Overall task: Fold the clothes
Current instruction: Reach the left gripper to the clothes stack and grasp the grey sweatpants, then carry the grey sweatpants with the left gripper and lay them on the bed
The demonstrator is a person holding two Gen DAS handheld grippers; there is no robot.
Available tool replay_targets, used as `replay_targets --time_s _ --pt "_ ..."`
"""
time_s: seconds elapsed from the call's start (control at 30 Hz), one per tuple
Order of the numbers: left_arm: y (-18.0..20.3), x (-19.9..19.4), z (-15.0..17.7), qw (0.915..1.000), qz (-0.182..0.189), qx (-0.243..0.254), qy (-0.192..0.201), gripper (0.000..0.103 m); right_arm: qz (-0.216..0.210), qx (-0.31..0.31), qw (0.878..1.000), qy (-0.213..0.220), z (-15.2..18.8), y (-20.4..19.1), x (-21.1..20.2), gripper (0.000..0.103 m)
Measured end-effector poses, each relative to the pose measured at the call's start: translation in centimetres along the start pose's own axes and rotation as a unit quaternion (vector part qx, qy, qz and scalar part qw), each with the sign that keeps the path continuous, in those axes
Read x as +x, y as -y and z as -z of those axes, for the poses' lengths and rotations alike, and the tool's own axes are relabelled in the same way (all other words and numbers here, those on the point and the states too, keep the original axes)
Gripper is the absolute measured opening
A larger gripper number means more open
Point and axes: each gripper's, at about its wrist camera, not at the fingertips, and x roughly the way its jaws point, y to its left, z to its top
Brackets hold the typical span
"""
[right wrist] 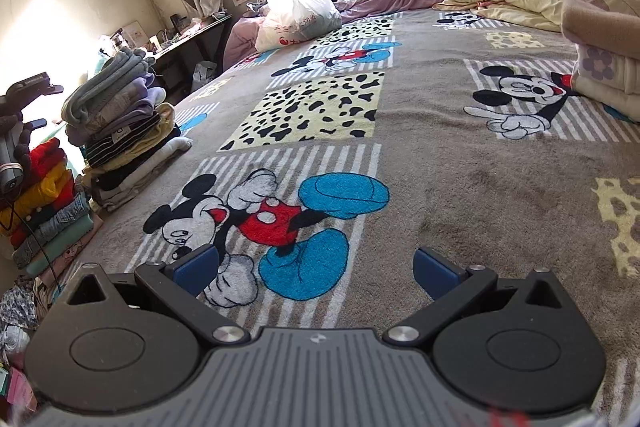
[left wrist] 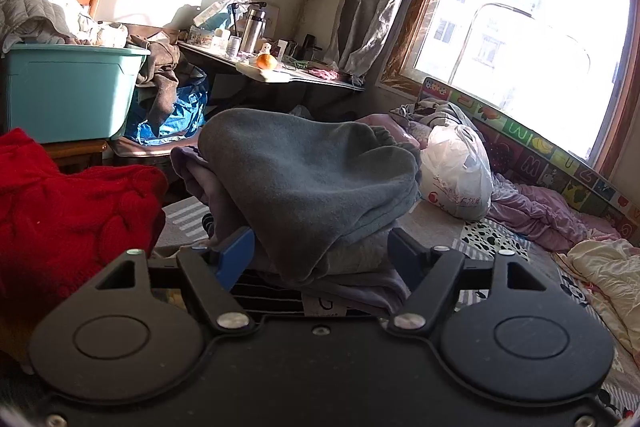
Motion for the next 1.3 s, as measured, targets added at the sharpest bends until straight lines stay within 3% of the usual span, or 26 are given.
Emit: replay_targets --time_s 0.1,0.13,0.27,0.43,0.57,0.8,0.97,1.03,1.1,1.17,1.2,1.3 --pt "0.2 2.4 -0.2 0.9997 -0.012 0.004 -0.019 0.048 0.005 0.016 1.0 -0.007 0.4 1.0 0.5 0.103" --pt "0.3 3.2 -0.3 0.9995 -0.016 0.005 -0.025 0.035 0.005 0.02 1.0 -0.009 0.5 1.2 0.7 0.103" --pt "0.9 3.5 -1.1 0.9994 -0.018 0.015 -0.027 0.013 -0.001 0.034 0.999 -0.012 1.1 1.7 0.6 0.103" --pt "4.2 0.3 -2.7 0.9973 0.064 0.036 -0.001 0.009 -0.016 0.047 0.999 -0.015 1.8 2.0 0.2 0.103" --pt "8.0 -4.4 -3.5 0.9865 0.153 0.048 0.034 0.008 -0.022 0.056 0.998 -0.008 2.0 2.4 -0.9 0.103" --pt "14.4 -12.0 -4.1 0.9549 0.276 0.078 0.075 0.008 -0.015 0.074 0.997 0.021 1.7 4.3 -3.6 0.103" --pt "18.9 -14.7 -1.4 0.9332 0.333 0.119 0.063 0.008 -0.01 0.088 0.995 0.035 1.9 5.5 -5.1 0.103" --pt "20.2 -16.0 -0.3 0.9166 0.383 0.109 0.04 0.008 -0.008 0.09 0.995 0.04 1.9 5.8 -5.7 0.103" --pt "20.7 -16.9 1.0 0.892 0.446 0.074 0.01 0.008 -0.006 0.09 0.995 0.044 1.9 5.9 -6.2 0.103" --pt "22.0 -17.5 3.6 0.879 0.469 0.085 -0.015 0.008 -0.004 0.091 0.995 0.049 1.9 6.1 -6.7 0.103" --pt "22.5 -17.3 5.0 0.8767 0.47 0.099 -0.032 0.009 -0.003 0.092 0.994 0.052 1.9 6.3 -7.0 0.103" --pt "22.4 -14.9 10.7 0.8947 0.412 0.136 -0.108 0.011 -0.001 0.1 0.993 0.06 2.1 6.9 -7.8 0.103"
